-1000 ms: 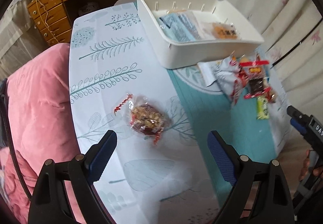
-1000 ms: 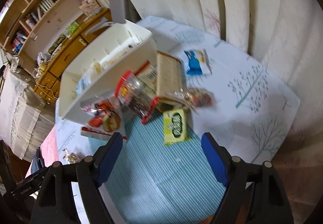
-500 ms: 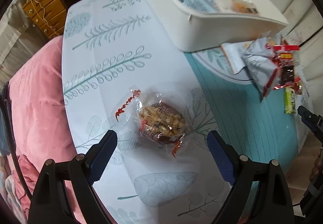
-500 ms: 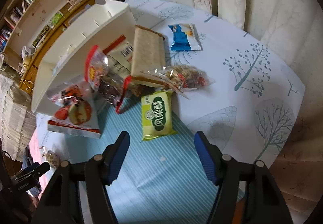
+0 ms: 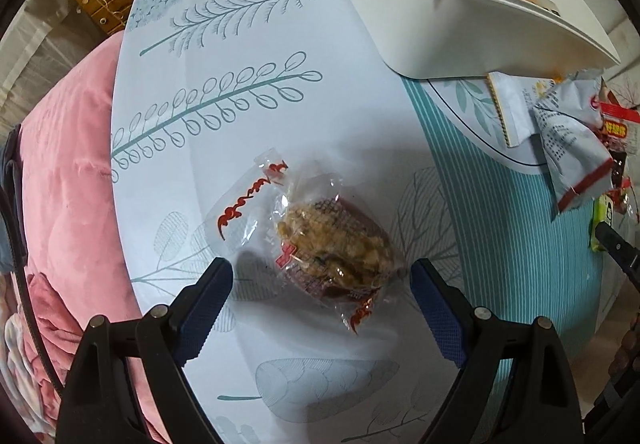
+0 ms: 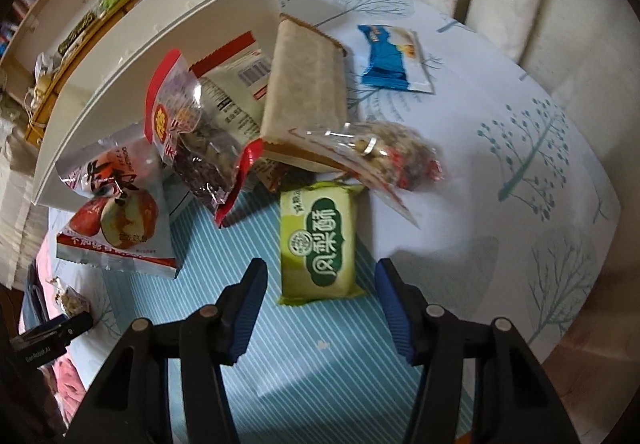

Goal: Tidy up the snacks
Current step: 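Grasp the nut cluster bag with left tool while right tool grasps yellow-green biscuit pack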

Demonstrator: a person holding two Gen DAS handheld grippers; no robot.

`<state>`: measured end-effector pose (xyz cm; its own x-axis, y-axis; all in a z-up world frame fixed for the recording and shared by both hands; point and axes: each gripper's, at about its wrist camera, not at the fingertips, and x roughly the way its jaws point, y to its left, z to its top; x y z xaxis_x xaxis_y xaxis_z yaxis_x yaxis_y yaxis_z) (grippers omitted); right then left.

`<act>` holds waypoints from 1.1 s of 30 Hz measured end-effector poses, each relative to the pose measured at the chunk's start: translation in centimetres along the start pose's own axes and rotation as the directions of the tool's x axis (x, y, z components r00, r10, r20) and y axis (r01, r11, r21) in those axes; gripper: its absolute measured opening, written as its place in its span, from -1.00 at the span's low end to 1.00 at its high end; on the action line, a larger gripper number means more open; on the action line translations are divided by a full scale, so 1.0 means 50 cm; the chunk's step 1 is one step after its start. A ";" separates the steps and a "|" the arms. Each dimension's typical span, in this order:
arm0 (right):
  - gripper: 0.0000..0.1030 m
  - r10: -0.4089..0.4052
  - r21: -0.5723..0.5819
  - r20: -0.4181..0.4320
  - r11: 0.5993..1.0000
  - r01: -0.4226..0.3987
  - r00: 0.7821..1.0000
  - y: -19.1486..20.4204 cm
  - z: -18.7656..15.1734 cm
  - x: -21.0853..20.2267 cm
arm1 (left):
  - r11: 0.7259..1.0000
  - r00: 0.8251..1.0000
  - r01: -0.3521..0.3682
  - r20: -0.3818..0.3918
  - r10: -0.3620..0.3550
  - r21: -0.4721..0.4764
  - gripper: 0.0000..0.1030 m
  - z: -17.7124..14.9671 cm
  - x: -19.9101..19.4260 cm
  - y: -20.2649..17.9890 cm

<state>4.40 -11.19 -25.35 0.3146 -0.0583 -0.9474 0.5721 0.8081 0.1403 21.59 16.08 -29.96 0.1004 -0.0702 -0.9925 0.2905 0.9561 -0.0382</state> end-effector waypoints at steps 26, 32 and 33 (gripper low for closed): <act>-0.28 -0.030 -0.135 -0.008 0.990 0.028 1.000 0.090 -0.009 0.002 | 0.999 0.997 0.041 0.067 -0.039 -0.027 0.11 -0.029 -0.021 0.013; -0.28 0.003 -0.158 0.025 0.987 0.001 1.000 0.115 -0.048 -0.039 | 0.997 0.994 0.075 0.083 -0.075 -0.002 0.11 -0.050 -0.054 0.018; -0.28 0.010 -0.168 0.032 0.986 -0.004 0.999 0.123 -0.054 -0.048 | 0.997 0.993 0.083 0.088 -0.083 0.000 0.11 -0.053 -0.062 0.020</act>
<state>5.10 -4.49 -23.01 0.3448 -0.0692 -0.9361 0.4352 0.8954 0.0941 19.03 17.98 -27.22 0.1592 -0.1738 -0.9718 0.2983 0.9469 -0.1204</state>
